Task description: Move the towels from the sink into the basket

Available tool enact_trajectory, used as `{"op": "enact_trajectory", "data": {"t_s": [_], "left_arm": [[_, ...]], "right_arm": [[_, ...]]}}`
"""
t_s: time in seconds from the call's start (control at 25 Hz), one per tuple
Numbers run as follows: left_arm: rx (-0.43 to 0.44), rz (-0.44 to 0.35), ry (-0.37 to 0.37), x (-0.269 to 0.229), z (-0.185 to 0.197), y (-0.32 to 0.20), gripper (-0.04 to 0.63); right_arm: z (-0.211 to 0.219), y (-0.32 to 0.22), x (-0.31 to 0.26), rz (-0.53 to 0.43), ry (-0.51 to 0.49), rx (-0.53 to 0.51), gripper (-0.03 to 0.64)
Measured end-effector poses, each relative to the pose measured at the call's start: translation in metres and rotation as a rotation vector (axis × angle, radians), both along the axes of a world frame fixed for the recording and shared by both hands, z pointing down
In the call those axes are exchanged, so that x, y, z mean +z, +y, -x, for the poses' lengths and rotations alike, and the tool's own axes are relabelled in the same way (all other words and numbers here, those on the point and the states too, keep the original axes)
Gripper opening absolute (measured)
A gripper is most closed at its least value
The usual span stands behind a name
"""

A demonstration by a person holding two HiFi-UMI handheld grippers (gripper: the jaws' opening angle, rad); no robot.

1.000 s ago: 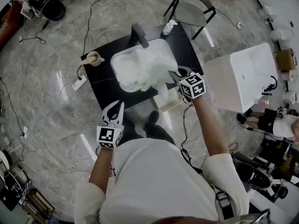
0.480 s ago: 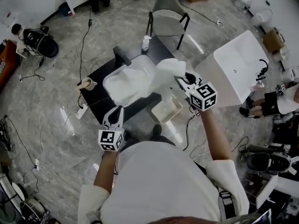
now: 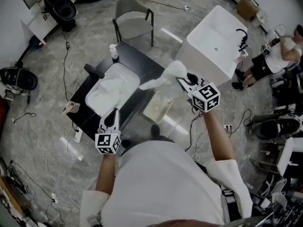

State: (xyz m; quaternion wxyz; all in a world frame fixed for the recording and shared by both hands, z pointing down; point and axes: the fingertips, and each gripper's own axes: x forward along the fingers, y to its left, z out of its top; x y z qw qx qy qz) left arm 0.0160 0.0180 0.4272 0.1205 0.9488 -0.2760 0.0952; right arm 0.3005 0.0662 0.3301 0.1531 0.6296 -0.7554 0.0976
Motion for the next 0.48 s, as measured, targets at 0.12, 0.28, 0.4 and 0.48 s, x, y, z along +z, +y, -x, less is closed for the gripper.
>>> {"op": "enact_trajectory", "data": {"t_s": [0.12, 0.28, 0.4, 0.48], "left_arm": [[0.053, 0.005, 0.000, 0.002, -0.025, 0.008, 0.012], [0.113, 0.013, -0.009, 0.007, -0.051, 0.018, 0.013], [0.140, 0.026, -0.023, 0.010, -0.066, 0.027, 0.012], [0.152, 0.032, -0.029, 0.011, -0.074, 0.033, 0.012]], "right_arm": [[-0.016, 0.020, 0.006, 0.011, -0.001, 0.036, 0.069], [-0.033, 0.041, 0.019, 0.032, -0.012, 0.072, 0.069], [-0.042, 0.052, 0.029, 0.055, -0.025, 0.076, 0.071], [-0.045, 0.055, 0.037, 0.071, -0.034, 0.069, 0.071]]}}
